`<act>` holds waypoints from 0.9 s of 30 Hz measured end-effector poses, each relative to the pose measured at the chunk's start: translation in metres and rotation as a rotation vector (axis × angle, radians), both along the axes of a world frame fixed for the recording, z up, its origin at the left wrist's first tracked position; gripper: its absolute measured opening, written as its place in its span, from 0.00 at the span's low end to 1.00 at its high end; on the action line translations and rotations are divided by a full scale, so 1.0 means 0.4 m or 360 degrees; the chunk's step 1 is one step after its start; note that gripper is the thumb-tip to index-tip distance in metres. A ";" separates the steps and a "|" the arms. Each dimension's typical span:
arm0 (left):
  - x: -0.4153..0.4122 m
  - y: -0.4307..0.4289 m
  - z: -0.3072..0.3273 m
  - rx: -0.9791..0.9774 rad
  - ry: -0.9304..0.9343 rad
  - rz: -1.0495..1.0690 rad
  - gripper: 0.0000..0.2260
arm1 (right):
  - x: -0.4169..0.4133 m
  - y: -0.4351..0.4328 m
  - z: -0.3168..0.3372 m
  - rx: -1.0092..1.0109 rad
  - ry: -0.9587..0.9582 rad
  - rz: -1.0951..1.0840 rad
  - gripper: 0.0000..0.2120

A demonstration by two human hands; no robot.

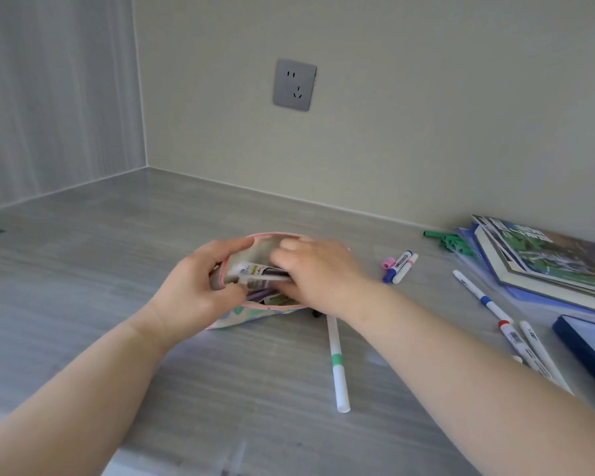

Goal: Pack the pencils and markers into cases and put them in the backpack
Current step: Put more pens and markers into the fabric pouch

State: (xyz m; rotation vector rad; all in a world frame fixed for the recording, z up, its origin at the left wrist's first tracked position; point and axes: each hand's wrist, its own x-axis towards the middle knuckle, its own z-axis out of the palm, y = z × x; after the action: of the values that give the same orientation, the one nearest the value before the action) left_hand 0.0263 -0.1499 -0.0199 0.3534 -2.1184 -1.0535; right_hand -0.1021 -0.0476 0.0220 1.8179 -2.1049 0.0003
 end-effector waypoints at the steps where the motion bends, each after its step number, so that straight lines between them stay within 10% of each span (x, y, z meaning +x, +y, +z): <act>1: 0.001 0.000 0.001 0.0000 -0.0001 0.0000 0.31 | -0.008 -0.008 -0.009 0.0078 0.0148 -0.0043 0.11; 7: 0.006 0.005 0.006 0.0008 -0.0023 0.0007 0.23 | -0.033 -0.044 0.003 0.0180 0.0161 -0.0332 0.11; 14: 0.008 0.004 0.011 0.0051 -0.0027 0.0024 0.23 | -0.021 0.009 0.043 0.0164 -0.0856 -0.0256 0.23; 18: 0.009 0.002 0.008 0.0104 -0.0016 0.0029 0.20 | -0.086 0.049 0.063 -0.0325 -0.1204 -0.0186 0.10; 21: 0.007 0.003 0.006 0.0088 -0.0016 0.0026 0.19 | -0.203 0.068 0.058 -0.0502 -0.0782 -0.0578 0.11; 27: 0.004 0.005 0.007 0.0048 0.0045 0.0016 0.19 | -0.346 0.091 -0.048 0.0218 -0.0253 -0.1125 0.08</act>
State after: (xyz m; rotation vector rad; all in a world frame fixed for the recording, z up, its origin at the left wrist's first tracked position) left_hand 0.0280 -0.1481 -0.0171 0.3614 -2.0757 -1.0793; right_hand -0.2403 -0.0112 0.0028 1.0690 -2.8067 -0.1861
